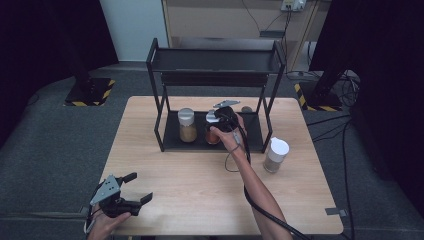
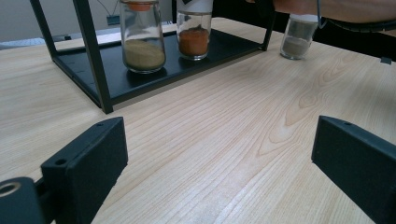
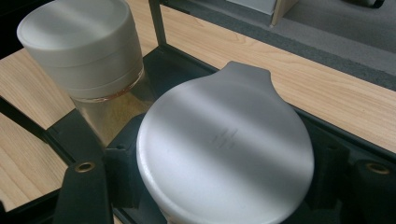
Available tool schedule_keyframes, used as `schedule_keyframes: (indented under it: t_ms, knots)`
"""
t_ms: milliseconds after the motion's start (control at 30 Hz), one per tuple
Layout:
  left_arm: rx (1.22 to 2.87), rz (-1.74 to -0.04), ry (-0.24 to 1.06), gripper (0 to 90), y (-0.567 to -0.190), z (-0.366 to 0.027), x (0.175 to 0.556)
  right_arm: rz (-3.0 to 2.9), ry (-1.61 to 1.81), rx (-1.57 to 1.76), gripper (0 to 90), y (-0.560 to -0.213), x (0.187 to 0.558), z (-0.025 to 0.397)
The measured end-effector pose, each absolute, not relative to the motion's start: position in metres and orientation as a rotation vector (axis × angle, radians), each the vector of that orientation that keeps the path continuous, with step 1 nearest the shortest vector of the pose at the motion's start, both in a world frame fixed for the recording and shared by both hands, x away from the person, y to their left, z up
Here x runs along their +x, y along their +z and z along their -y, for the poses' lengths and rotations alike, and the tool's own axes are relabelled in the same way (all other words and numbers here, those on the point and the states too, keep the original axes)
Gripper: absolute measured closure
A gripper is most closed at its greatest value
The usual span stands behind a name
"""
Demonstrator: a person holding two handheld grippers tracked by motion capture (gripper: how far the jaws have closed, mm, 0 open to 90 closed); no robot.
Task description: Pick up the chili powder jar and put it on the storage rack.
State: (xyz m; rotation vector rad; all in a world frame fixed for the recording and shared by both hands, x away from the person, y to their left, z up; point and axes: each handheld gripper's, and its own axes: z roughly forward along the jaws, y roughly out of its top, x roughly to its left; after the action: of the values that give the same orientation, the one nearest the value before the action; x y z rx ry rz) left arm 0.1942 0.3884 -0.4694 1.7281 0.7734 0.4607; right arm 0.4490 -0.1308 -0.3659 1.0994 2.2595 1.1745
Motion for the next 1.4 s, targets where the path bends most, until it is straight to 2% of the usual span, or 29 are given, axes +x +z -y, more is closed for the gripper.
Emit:
schedule_keyframes:
  t_ms: [167,333,400,933,1400]
  knots:
    - [1.732,-0.771,0.462,2.4,-0.469,-0.388,0.194,-2.25,1.181,1.089,29.4,-0.368,0.447,0.13]
    - [1.73,-0.773,0.464,2.4,-0.469,-0.388,0.194,-2.228,1.213,1.104,11.2,-0.365,0.446,0.135]
    - [1.732,-0.772,0.464,2.4,-0.469,-0.388,0.194,-2.236,1.213,1.097,8.6,-0.358,0.447,0.136]
    - [1.733,-0.765,0.458,2.4,-0.469,-0.388,0.195,-2.206,1.3,0.927,8.5,-0.297,0.413,0.15]
    - [1.725,-0.767,0.451,2.4,-0.47,-0.388,0.195,-2.234,1.314,0.778,8.8,-0.277,0.372,0.172]
